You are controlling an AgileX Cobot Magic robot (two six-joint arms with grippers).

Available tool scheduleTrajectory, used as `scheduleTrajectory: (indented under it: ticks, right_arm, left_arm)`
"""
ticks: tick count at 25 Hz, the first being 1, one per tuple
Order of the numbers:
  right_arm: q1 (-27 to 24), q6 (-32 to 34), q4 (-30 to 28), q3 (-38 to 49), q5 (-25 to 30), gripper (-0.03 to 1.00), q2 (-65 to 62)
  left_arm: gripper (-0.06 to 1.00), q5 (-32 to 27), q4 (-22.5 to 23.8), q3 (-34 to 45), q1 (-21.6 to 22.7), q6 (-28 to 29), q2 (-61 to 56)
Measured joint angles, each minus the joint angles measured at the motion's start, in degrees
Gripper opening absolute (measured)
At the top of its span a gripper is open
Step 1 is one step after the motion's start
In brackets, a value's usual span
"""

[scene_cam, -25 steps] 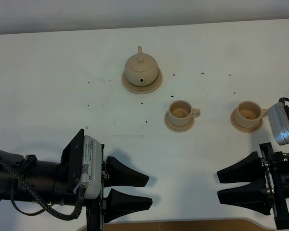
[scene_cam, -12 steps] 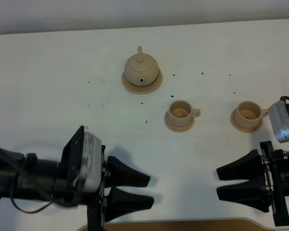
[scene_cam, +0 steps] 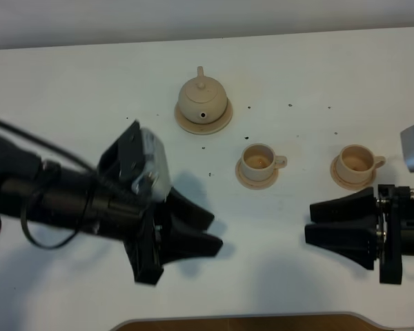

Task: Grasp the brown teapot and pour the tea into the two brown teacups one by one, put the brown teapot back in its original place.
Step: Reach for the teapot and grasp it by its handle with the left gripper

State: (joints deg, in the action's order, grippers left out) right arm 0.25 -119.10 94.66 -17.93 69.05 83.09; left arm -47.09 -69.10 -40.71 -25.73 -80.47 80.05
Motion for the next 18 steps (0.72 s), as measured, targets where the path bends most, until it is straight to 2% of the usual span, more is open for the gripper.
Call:
scheduleTrajectory:
  ticks: [2,6,9,11,14,16,18]
  right_arm:
    - [0.0,0.03,1.7,0.0,0.0,0.46,0.0]
    - [0.0,2.37,5.86,-1.89,-0.31,0.46,0.05]
    - [0.0,13.99,4.08,-7.76,-4.46,0.46,0.22]
    - [0.0,25.43,-1.22,-12.82,-6.66,0.46,0.33]
    - [0.0,41.15,-14.63,-21.85,-6.45,0.46,0.32]
    - [0.0,49.96,-24.73,-27.76,-5.63,0.46,-0.17]
    - [0.0,61.1,-33.48,-31.94,-5.54,0.45,-1.45]
  left_arm:
    - [0.42,0.18,4.71,-3.28,0.0,6.65,0.04]
    - [0.42,1.5,16.89,-10.49,0.0,24.84,0.06]
    - [0.42,1.62,29.54,-16.63,0.0,39.79,0.06]
    - [0.42,1.05,39.61,-20.3,0.0,49.69,0.06]
    - [0.42,0.38,52.42,-25.05,0.0,60.88,0.06]
    - [0.41,0.14,58.75,-27.47,0.0,66.24,0.15]
    - [0.41,-0.69,62.81,-29.29,0.0,69.34,0.91]
